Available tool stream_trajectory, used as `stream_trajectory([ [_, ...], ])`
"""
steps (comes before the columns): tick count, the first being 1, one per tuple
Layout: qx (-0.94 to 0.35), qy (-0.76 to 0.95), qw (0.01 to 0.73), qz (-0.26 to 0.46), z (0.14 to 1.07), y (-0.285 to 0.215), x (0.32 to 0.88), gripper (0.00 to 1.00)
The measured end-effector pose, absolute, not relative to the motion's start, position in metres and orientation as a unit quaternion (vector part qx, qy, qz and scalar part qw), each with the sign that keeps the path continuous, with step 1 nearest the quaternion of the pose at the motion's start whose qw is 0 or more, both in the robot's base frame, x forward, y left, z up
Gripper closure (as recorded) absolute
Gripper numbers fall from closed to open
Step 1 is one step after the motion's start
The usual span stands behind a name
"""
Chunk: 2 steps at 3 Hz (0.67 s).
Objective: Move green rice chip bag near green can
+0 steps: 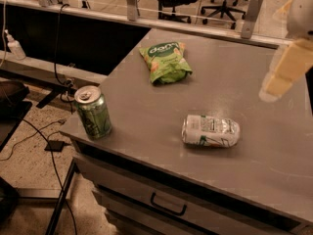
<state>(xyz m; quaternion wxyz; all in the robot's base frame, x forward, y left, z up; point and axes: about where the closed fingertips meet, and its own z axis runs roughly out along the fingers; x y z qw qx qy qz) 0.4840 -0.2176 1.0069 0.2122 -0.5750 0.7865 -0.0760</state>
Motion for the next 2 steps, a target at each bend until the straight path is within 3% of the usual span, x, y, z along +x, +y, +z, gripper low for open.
stream_trajectory([
  [2,-0.545,0.779,0.301,-0.072,1.016,-0.187,0.623,0.0],
])
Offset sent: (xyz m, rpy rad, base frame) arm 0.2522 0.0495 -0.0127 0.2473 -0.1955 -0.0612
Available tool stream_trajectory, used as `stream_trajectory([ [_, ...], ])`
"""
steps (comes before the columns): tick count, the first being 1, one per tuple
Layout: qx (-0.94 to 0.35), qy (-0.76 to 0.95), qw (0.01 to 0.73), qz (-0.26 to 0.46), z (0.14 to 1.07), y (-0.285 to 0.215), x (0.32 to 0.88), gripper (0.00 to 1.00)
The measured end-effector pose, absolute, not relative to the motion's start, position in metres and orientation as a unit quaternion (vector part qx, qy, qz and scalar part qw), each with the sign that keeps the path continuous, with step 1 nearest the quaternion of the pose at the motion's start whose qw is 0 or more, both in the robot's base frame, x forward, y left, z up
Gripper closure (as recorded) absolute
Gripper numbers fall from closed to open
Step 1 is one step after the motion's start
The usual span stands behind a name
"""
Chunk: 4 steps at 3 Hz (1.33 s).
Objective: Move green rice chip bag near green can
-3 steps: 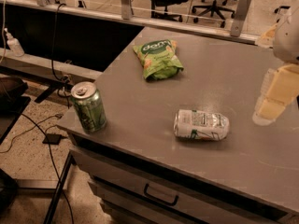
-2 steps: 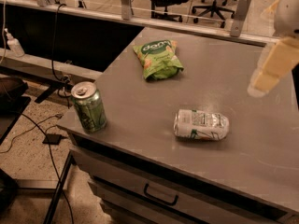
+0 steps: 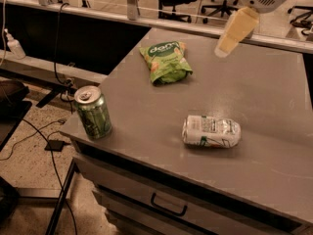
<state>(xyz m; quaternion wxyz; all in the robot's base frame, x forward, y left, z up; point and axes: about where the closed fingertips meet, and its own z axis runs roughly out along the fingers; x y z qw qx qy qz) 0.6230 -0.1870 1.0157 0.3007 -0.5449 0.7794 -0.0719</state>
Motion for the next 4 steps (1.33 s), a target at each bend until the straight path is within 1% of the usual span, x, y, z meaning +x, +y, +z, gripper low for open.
stream_trajectory([
  [1,-0.494,0.805,0.327,-0.042,0.964,-0.179,0.696,0.0],
  [2,-0.37,0.858,0.356,0.003,0.898,-0.167,0.764,0.0],
  [3,-0.381,0.854,0.353,0.0,0.897,-0.167,0.762,0.0],
  [4,-0.353,0.861,0.366,0.036,0.91,-0.159,0.766,0.0],
])
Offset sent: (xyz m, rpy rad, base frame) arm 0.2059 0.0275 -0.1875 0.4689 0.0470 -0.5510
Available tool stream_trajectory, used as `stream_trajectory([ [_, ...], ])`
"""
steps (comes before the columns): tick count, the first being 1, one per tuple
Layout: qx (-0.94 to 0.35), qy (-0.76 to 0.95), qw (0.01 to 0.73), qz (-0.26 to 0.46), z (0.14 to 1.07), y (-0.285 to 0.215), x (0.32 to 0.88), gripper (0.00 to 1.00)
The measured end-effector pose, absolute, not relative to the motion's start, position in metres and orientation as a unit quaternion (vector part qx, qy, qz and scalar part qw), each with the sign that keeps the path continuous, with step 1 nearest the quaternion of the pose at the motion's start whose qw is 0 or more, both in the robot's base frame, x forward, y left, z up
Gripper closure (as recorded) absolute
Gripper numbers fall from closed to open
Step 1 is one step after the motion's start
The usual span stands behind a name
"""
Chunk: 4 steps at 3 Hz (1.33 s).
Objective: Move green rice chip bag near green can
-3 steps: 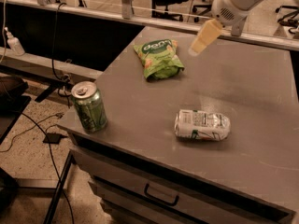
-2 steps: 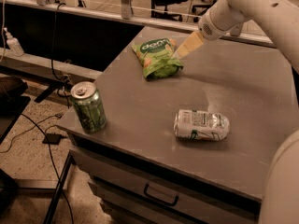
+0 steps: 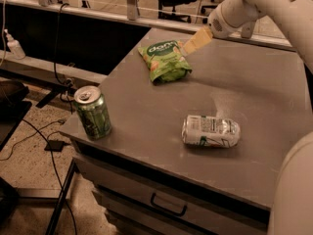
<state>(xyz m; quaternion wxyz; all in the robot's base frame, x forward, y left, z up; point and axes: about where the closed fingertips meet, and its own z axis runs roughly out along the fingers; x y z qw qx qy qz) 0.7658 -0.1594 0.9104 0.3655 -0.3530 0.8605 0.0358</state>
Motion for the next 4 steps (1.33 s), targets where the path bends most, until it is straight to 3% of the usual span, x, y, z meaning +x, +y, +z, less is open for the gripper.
stream_trajectory([
  [2,-0.279,0.868,0.4,0.096,0.963,-0.123,0.761,0.0],
  [4,-0.253,0.9,0.352,0.05,0.932,-0.082,0.762,0.0],
])
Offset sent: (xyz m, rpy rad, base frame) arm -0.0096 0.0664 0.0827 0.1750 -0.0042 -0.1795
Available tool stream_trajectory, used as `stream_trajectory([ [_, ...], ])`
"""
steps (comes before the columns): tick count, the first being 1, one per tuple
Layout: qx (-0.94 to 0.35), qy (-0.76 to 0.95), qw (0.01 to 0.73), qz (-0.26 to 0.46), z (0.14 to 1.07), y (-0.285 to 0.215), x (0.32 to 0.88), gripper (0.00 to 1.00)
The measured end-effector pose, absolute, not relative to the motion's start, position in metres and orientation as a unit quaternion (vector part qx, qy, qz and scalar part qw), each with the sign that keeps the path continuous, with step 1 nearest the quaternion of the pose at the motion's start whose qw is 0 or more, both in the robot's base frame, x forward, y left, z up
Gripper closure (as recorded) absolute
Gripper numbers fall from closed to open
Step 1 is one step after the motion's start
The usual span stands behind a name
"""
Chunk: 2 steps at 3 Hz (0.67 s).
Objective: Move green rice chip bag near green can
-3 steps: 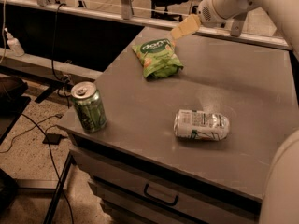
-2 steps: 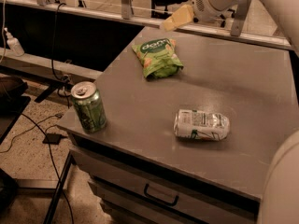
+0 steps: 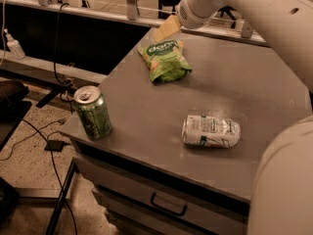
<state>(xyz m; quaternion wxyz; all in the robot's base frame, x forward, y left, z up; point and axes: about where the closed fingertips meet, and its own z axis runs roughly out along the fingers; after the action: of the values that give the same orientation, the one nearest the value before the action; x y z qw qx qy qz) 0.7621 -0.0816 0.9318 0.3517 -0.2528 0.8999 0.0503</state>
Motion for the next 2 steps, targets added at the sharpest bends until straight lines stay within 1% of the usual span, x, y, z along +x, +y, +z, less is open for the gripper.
stream_trajectory([
  [2,-0.215,0.928,0.294,0.08,0.878,-0.06,0.753,0.0],
])
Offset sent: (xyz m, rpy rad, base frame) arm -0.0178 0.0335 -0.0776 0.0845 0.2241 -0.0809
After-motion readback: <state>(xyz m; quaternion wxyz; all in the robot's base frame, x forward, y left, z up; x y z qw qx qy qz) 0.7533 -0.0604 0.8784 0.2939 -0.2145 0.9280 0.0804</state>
